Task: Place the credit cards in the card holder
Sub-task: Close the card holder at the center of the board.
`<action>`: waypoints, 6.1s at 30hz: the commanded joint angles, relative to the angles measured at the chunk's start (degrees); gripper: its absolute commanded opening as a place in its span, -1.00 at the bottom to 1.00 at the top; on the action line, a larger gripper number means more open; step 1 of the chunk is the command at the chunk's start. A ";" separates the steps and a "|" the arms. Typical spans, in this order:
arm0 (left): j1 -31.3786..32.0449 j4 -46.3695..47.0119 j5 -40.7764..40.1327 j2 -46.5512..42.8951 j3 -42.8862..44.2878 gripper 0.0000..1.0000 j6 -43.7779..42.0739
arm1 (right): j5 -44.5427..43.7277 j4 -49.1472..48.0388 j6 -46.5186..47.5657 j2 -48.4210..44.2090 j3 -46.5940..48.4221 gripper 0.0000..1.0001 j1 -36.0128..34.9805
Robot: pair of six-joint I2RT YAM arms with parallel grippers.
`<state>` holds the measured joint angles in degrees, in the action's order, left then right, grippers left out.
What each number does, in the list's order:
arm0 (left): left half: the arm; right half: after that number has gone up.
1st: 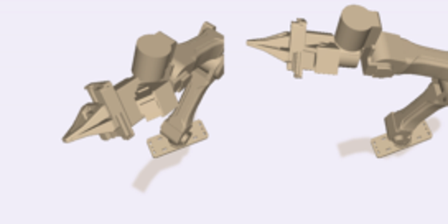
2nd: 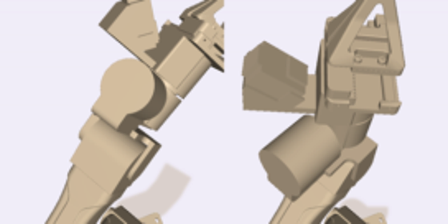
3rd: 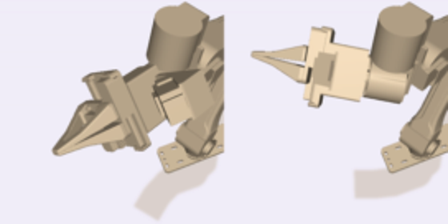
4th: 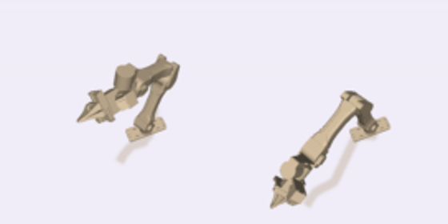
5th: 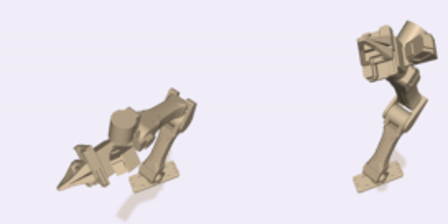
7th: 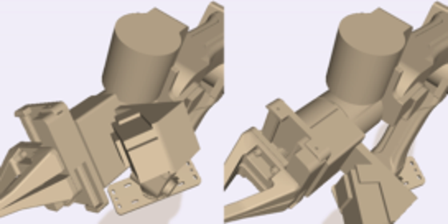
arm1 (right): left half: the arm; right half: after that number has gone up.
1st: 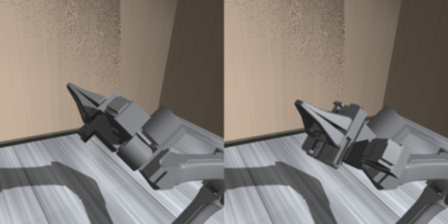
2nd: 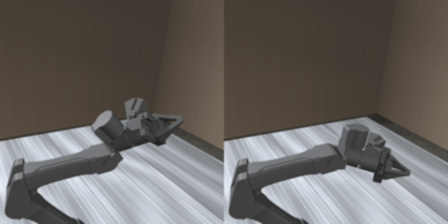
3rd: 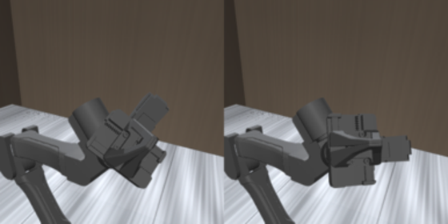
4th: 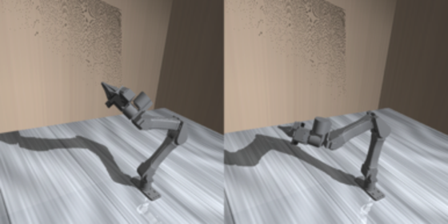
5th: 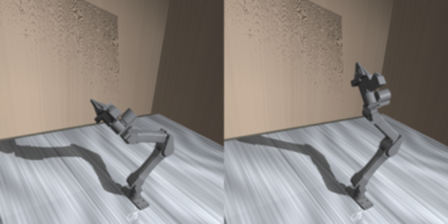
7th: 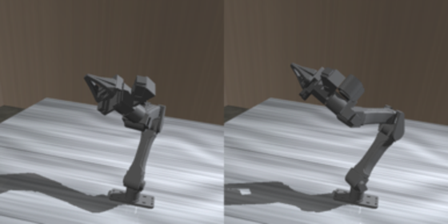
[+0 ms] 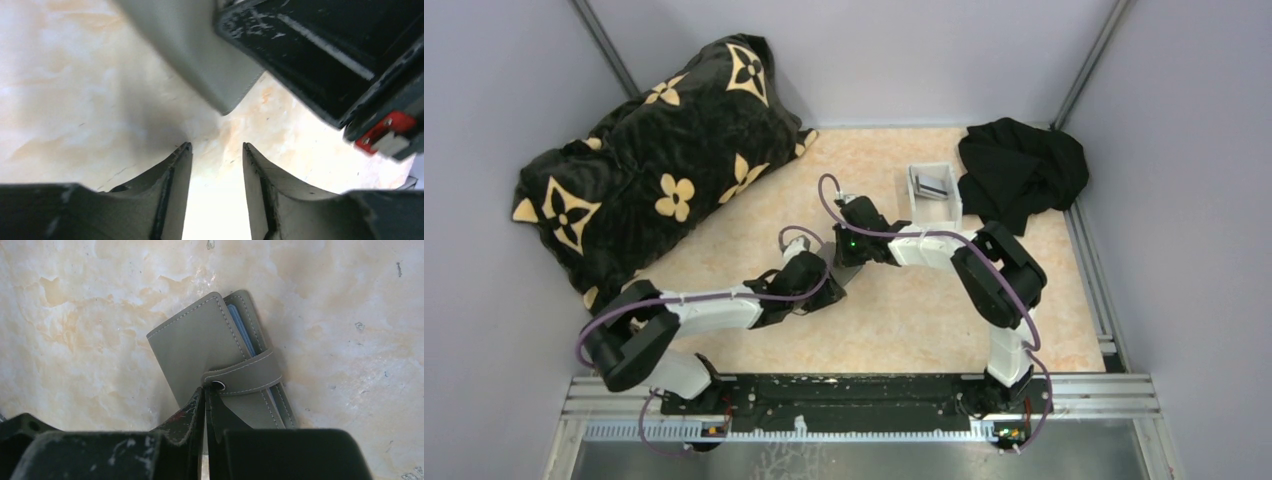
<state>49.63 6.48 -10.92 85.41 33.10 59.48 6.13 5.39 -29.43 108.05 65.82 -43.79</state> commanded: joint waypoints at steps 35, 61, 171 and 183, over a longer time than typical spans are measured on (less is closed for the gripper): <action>-7.04 -7.51 -11.27 -2.01 -0.84 0.26 2.20 | -17.67 3.57 11.87 -15.82 -3.12 -0.76 -0.88; -5.33 -6.96 -9.58 2.87 -2.60 0.14 0.55 | -14.02 0.87 9.05 -4.42 -4.68 -0.99 0.45; -6.03 2.13 -4.82 4.59 -8.42 0.16 -3.23 | -23.07 14.09 9.04 -3.79 10.37 -1.00 -9.55; -6.04 1.40 -2.93 6.92 -7.26 0.09 -3.87 | -22.79 14.13 9.67 -3.62 11.84 -1.00 -10.01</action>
<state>43.53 21.41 -18.37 87.18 27.97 57.67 -16.25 21.06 -20.51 105.65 74.22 -52.77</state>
